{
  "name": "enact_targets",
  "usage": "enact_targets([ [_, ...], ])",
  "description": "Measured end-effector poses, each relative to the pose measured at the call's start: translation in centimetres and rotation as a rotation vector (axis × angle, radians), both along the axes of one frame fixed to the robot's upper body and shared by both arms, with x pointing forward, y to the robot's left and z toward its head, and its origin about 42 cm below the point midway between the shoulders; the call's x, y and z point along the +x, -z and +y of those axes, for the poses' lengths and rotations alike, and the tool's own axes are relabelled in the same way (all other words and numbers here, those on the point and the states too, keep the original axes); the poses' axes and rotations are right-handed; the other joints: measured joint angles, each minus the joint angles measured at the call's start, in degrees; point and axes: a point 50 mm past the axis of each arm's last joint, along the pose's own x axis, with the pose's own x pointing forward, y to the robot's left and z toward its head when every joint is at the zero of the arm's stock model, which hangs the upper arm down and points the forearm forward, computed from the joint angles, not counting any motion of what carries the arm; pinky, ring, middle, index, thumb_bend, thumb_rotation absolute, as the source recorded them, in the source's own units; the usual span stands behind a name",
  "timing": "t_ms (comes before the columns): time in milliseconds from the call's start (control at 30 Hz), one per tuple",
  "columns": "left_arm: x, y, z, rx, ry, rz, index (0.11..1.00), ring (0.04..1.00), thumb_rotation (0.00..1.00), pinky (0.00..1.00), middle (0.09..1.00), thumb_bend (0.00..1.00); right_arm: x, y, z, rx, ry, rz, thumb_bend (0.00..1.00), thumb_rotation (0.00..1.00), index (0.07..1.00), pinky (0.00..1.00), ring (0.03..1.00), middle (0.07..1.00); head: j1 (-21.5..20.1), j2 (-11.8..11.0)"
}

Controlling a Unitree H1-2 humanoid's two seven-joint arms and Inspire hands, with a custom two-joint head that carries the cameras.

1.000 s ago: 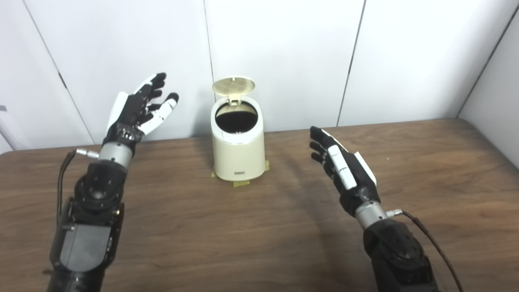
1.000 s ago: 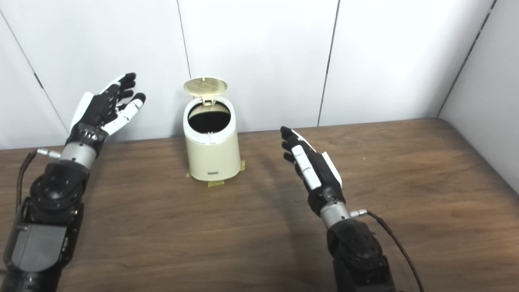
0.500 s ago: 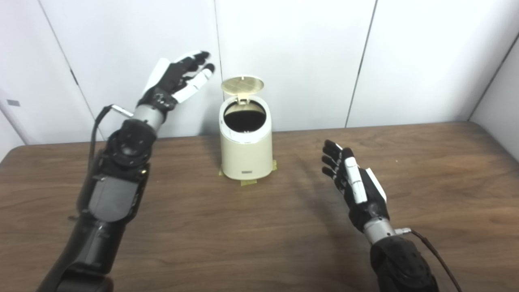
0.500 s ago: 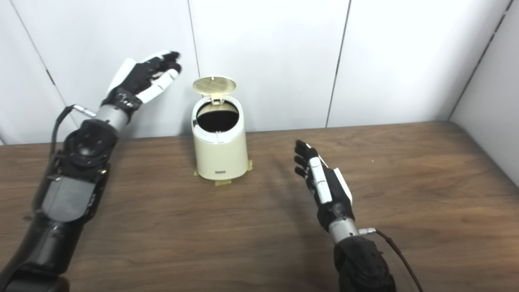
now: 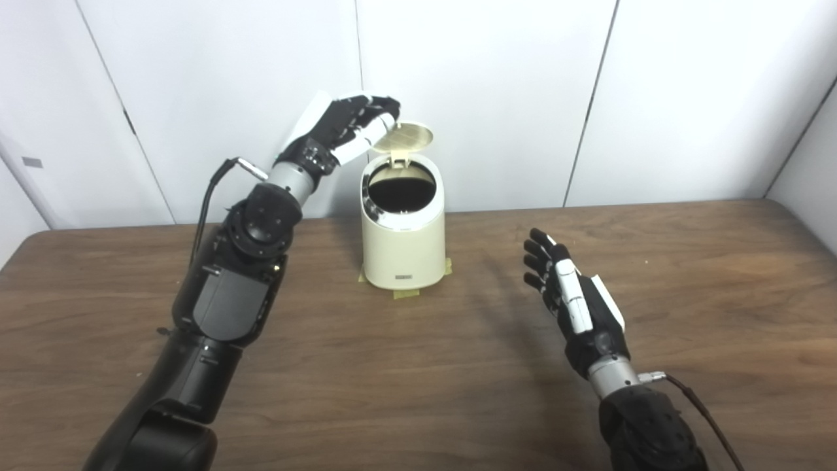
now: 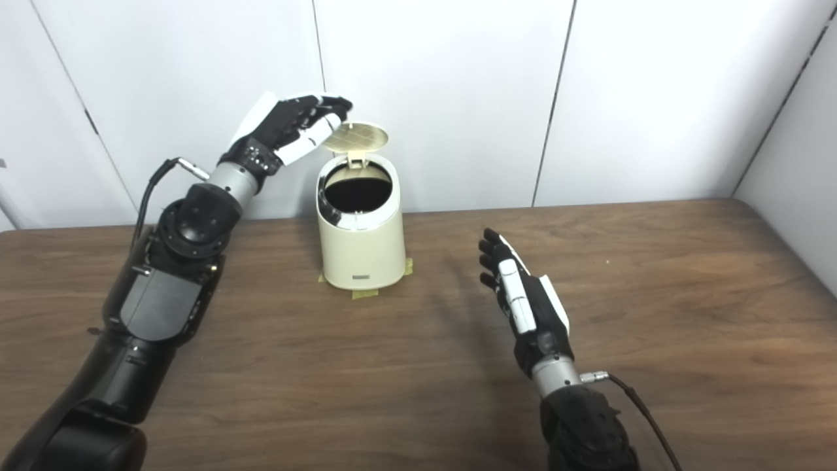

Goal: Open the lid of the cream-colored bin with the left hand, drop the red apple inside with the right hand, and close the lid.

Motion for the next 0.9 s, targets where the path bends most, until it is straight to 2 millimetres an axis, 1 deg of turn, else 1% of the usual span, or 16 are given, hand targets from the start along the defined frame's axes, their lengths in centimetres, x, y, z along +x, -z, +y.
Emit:
enact_targets([
  [133, -1.2, -1.3, -1.1, 0.033, 0.049, -0.042, 0.787, 0.778, 0.73, 0.77, 0.752, 0.36, 0.1, 0.2, -0.1, -0.007, 0.001, 0.008, 0.49, 1.0, 0.938, 0.9, 0.936, 0.935, -0.2, 0.1],
  [233, -1.9, -1.9, -1.7, 0.065, 0.08, -0.064, 0.789, 0.78, 0.7, 0.75, 0.76, 0.37, 0.1, 0.7, -0.2, -0.007, 0.005, 0.025, 0.5, 1.0, 0.935, 0.89, 0.933, 0.934, -0.4, 0.2],
  [300, -2.4, -2.2, -2.1, 0.086, 0.094, -0.071, 0.8, 0.794, 0.7, 0.75, 0.778, 0.38, 0.1, 0.6, -0.2, -0.007, 0.008, 0.025, 0.5, 1.0, 0.933, 0.89, 0.933, 0.935, -0.4, 0.2],
  [400, -3.4, -2.8, -2.5, 0.152, 0.116, -0.096, 0.809, 0.775, 0.7, 0.71, 0.785, 0.39, 0.2, 0.7, -0.2, -0.007, 0.01, 0.026, 0.5, 0.99, 0.93, 0.88, 0.93, 0.932, -0.4, 0.2],
  [433, -3.7, -3.0, -2.6, 0.175, 0.121, -0.105, 0.81, 0.765, 0.71, 0.69, 0.795, 0.42, 0.2, 0.7, -0.2, -0.008, 0.01, 0.026, 0.5, 1.0, 0.928, 0.88, 0.927, 0.93, -0.4, 0.3],
  [500, -3.9, -3.0, -2.7, 0.213, 0.13, -0.109, 0.813, 0.768, 0.74, 0.69, 0.804, 0.45, 0.2, 0.7, -0.2, -0.012, 0.01, 0.026, 0.5, 1.0, 0.925, 0.87, 0.925, 0.928, -0.4, 0.2],
  [533, -4.1, -3.0, -2.7, 0.242, 0.134, -0.113, 0.817, 0.775, 0.77, 0.69, 0.812, 0.46, 0.2, 0.7, -0.3, -0.017, 0.012, 0.026, 0.5, 1.0, 0.926, 0.88, 0.929, 0.93, -0.4, 0.2],
  [600, -4.5, -2.9, -2.8, 0.317, 0.14, -0.126, 0.817, 0.775, 0.78, 0.69, 0.813, 0.46, 0.2, 0.6, -0.3, -0.021, 0.013, 0.026, 0.5, 1.0, 0.927, 0.88, 0.931, 0.931, -0.4, 0.1],
  [700, -4.9, -2.9, -2.7, 0.393, 0.135, -0.123, 0.814, 0.766, 0.77, 0.66, 0.814, 0.48, 0.2, 0.6, -0.3, -0.021, 0.013, 0.026, 0.51, 0.99, 0.926, 0.89, 0.931, 0.927, -0.5, 0.1],
  [833, -5.0, -2.6, -2.7, 0.438, 0.13, -0.094, 0.822, 0.796, 0.77, 0.7, 0.837, 0.48, 0.2, 0.6, -0.3, -0.021, 0.012, 0.025, 0.51, 0.98, 0.923, 0.87, 0.924, 0.921, -0.5, 0.2],
  [900, -4.9, -2.5, -2.7, 0.447, 0.128, -0.073, 0.822, 0.798, 0.76, 0.7, 0.837, 0.48, 0.2, 0.6, -0.3, -0.021, 0.013, 0.027, 0.51, 0.98, 0.92, 0.87, 0.92, 0.919, -0.6, 0.3],
])
